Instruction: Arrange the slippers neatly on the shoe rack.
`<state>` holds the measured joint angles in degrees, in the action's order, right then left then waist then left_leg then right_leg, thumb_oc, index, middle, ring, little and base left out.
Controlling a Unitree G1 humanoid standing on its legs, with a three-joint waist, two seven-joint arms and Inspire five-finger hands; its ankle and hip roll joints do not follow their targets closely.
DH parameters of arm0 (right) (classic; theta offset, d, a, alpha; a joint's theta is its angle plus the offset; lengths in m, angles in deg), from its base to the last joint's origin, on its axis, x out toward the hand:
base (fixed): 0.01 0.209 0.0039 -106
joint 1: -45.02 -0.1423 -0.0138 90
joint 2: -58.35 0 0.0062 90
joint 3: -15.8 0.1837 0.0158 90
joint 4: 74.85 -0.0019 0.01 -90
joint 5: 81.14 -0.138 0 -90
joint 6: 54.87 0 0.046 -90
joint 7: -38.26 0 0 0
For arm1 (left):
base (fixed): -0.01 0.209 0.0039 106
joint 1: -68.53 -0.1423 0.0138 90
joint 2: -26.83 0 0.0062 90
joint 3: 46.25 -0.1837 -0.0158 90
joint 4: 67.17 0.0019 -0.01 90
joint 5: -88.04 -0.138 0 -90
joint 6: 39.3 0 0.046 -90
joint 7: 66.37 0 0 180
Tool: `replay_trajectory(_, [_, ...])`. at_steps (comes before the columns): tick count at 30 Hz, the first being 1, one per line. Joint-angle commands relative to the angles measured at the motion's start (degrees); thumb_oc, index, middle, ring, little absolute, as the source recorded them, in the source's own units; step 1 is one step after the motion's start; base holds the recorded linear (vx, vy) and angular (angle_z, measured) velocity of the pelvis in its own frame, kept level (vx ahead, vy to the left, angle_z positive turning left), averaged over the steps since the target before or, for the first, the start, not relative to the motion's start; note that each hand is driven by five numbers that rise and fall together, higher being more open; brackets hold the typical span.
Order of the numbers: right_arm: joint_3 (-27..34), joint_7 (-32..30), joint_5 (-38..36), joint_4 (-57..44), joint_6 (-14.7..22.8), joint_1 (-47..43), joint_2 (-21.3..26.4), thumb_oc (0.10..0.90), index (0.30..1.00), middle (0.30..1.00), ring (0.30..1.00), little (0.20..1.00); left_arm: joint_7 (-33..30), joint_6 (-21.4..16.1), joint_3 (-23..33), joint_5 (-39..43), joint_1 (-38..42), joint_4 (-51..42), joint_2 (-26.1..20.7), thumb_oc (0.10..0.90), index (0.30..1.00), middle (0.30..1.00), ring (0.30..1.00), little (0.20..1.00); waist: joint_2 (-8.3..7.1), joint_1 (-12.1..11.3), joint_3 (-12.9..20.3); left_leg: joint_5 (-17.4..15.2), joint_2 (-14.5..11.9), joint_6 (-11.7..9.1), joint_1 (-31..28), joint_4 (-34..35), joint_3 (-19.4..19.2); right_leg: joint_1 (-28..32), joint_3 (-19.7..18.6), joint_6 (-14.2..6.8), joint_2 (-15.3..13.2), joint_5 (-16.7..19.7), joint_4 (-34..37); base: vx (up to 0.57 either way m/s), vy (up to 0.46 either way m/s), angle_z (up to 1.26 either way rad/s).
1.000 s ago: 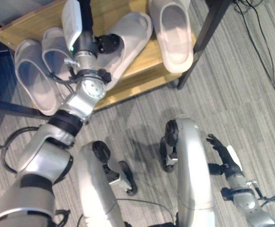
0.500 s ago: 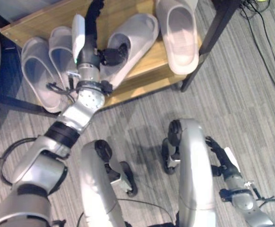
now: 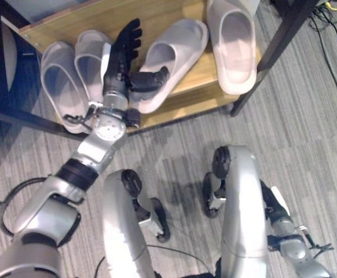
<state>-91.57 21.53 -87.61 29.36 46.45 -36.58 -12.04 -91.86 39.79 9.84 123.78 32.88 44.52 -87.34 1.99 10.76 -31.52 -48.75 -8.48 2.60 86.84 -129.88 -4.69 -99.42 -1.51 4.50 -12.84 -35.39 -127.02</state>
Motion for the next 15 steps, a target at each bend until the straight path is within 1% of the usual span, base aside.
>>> replay_trajectory(1, [0.8, -1.0, 3.2, -4.9, 2.5, 1.0, 1.4, 0.800, 0.900, 0.900, 0.900, 0.900, -1.0, -7.0, 1.9, -0.6, 5.9, -5.5, -3.8, 0.800, 0.900, 0.900, 0.900, 0.900, -1.15, -1.2, 1.7, 5.6, 0.2, -3.0, 3.1, 5.9, 4.7, 9.5, -11.4, -4.7, -1.2, -10.9, -4.1, 0.02, 0.011, 0.06])
replay_trajectory(5, [0.7, -1.3, 3.5, -4.9, 2.4, 0.7, 1.4, 0.800, 0.900, 0.900, 0.900, 0.900, -2.2, -6.7, 2.6, -1.7, 5.7, -5.7, -0.9, 0.800, 0.900, 0.900, 0.900, 0.900, -1.07, -1.2, 1.7, 5.7, 0.6, -2.9, 3.1, 5.9, 4.4, 9.5, -11.5, -4.6, -1.5, -10.9, -4.5, 0.01, 0.006, 0.05])
replay_trajectory(8, [0.1, -1.9, 3.9, -4.8, 2.3, 0.7, 1.5, 0.800, 0.900, 0.900, 0.900, 0.900, -3.9, -6.5, 3.7, -2.3, 5.0, -5.4, 2.6, 0.800, 0.900, 0.900, 0.900, 0.900, -1.15, -1.4, 1.7, 5.6, 0.7, -3.0, 3.1, 5.5, 4.7, 9.5, -11.6, -4.6, -1.2, -11.1, -5.0, 0.01, -0.011, 0.05])
replay_trajectory(9, [-0.1, -2.0, 4.0, -4.7, 2.2, 0.5, 1.4, 0.800, 0.900, 0.900, 0.900, 0.900, -4.8, -6.2, 4.2, -3.3, 5.0, -5.0, 3.8, 0.800, 0.900, 0.900, 0.900, 0.900, -1.19, -1.4, 1.7, 5.5, 0.8, -3.0, 3.1, 5.3, 4.7, 9.5, -11.6, -4.5, -1.2, -11.1, -5.1, 0.00, 0.000, 0.00])
replay_trajectory(10, [-0.5, -2.4, 4.1, -4.6, 2.2, -0.1, 1.7, 0.800, 0.900, 0.900, 0.900, 0.900, -6.2, -5.5, 4.6, -5.2, 5.4, -4.1, 6.1, 0.800, 0.900, 0.900, 0.900, 0.900, -1.24, -1.4, 1.7, 5.6, 0.9, -3.1, 3.1, 5.2, 4.7, 9.5, -11.7, -4.5, -1.2, -11.3, -5.5, 0.00, 0.000, 0.00])
replay_trajectory(12, [-0.6, -2.5, 4.1, -4.4, 2.2, -0.6, 1.8, 0.800, 0.900, 0.900, 0.900, 0.900, -6.7, -5.1, 4.7, -6.3, 5.8, -3.6, 7.0, 0.800, 0.900, 0.900, 0.900, 0.900, -1.16, -1.3, 1.7, 5.6, 1.1, -3.1, 3.1, 5.3, 4.6, 9.5, -11.7, -4.4, -1.4, -11.3, -5.4, 0.00, 0.000, 0.02])
replay_trajectory(13, [-0.7, -2.5, 4.1, -4.3, 2.2, -0.8, 1.8, 0.800, 0.900, 0.900, 0.900, 0.900, -7.1, -4.6, 4.6, -7.4, 6.3, -3.1, 7.8, 0.518, 0.476, 0.476, 0.476, 0.476, -1.10, -1.1, 1.7, 5.7, 1.1, -3.1, 3.1, 5.4, 4.5, 9.5, -11.6, -4.4, -1.5, -11.4, -5.5, 0.01, 0.001, 0.03])
replay_trajectory(14, [-1.0, -2.8, 4.1, -4.1, 2.2, -0.9, 1.7, 0.800, 0.900, 0.900, 0.900, 0.900, -7.9, -4.0, 4.8, -8.9, 6.4, -2.0, 9.3, 0.400, 0.300, 0.300, 0.300, 0.300, -1.25, -1.0, 1.7, 5.7, 1.1, -3.2, 3.1, 5.2, 4.4, 9.5, -11.7, -4.3, -1.4, -11.4, -5.6, 0.00, 0.000, 0.00])
replay_trajectory(15, [-1.0, -2.9, 4.1, -4.1, 2.2, -1.0, 1.7, 0.800, 0.900, 0.900, 0.900, 0.900, -8.0, -4.0, 4.8, -9.0, 6.5, -2.0, 9.4, 0.400, 0.300, 0.300, 0.300, 0.300, -1.23, -0.9, 1.7, 5.8, 1.2, -3.2, 3.1, 5.3, 4.4, 9.5, -11.7, -4.3, -1.5, -11.4, -5.6, 0.00, 0.000, 0.00])
